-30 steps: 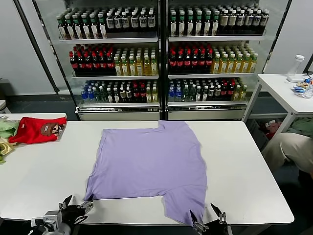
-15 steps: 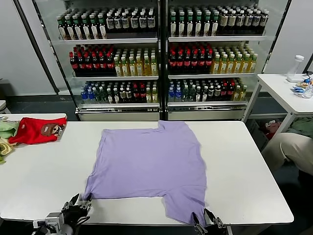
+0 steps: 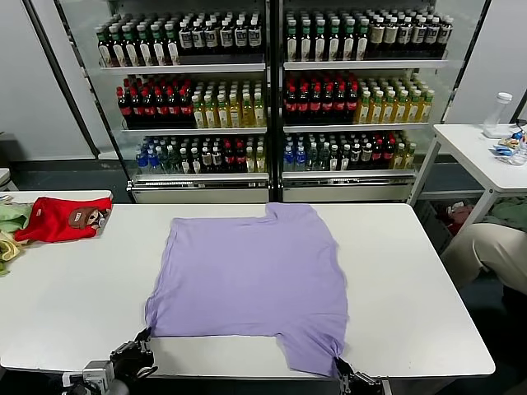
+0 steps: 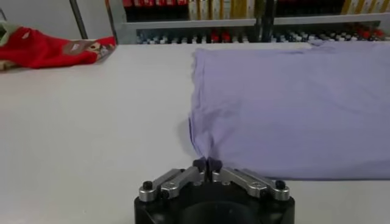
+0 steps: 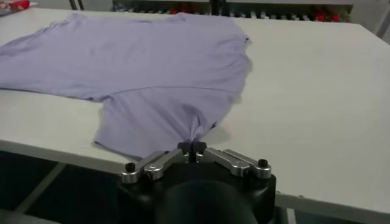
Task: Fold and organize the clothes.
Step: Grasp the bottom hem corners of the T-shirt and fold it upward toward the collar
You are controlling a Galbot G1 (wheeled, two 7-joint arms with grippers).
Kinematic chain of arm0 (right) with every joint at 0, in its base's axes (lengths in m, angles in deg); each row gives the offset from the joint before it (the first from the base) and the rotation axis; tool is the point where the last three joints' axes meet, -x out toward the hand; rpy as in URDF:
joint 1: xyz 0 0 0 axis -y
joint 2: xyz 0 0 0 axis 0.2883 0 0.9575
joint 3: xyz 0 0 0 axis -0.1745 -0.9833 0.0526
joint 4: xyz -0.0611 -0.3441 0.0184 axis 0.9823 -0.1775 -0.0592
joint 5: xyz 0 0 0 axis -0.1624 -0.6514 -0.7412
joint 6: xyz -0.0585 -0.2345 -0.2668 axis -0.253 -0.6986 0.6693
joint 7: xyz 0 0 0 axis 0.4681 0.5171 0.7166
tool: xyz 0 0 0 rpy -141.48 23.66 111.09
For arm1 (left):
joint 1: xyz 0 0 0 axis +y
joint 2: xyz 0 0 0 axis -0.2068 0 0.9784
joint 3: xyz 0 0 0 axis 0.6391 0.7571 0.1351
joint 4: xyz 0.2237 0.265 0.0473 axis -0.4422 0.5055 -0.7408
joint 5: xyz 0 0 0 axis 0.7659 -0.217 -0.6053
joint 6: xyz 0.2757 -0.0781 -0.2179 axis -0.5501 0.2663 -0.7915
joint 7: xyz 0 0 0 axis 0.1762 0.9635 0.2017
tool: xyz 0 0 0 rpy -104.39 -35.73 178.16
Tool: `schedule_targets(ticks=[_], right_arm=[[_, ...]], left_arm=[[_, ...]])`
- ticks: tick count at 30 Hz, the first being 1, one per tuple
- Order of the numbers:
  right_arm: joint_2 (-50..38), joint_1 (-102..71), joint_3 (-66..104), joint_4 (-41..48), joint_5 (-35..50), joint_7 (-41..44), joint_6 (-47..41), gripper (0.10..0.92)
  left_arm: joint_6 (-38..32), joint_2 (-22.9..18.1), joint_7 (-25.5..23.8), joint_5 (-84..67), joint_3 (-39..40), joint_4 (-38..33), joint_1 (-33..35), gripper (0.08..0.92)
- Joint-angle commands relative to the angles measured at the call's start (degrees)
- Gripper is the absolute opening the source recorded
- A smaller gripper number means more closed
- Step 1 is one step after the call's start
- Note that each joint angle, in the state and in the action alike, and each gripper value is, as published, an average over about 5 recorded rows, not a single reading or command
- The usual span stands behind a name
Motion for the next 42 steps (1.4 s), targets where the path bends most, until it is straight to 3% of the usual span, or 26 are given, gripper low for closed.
schedule_targets(ticks=[1,9,13,17,26,32,42], right_arm=[[-1.7,-5.3,7.7,-4.9,0.8,1.4,0.4,0.118],[-2.6,-13.1,13.3,-9.3,0.4,2.4,0.8,0.118],[-3.0,-10.6,11.5,-9.8,0.2,2.4,0.8,0.118],[-3.5,-3.6,9.3,-9.2,0.7,2.3,0.5,0.118],[-2.1,23.0,-3.9,3.3,-2.0,1.5,-2.5,0.118],[0.1,32.5,-9.3,11.7,-2.6,1.4,-3.1,0.118],[3.2,38.8,-12.4,18.0,-3.3,1.8,-3.4,0.118]], left_arm=[[-2.8,0.3,0.3,1.3,-1.1,-5.8,7.4,0.089],[-1.0,2.5,2.3,-3.0,-7.2,-14.0,19.3,0.089],[-0.6,2.5,3.4,-3.0,-7.7,-18.6,20.8,0.089],[0.1,3.3,2.8,-2.8,-7.9,-17.6,14.9,0.089],[-0.7,2.6,-2.1,-3.4,-0.6,-1.7,-9.1,0.089],[-2.0,0.7,-2.4,-1.6,1.9,7.3,-16.3,0.089],[-2.6,-0.1,-5.3,-0.7,2.3,12.8,-20.5,0.089]])
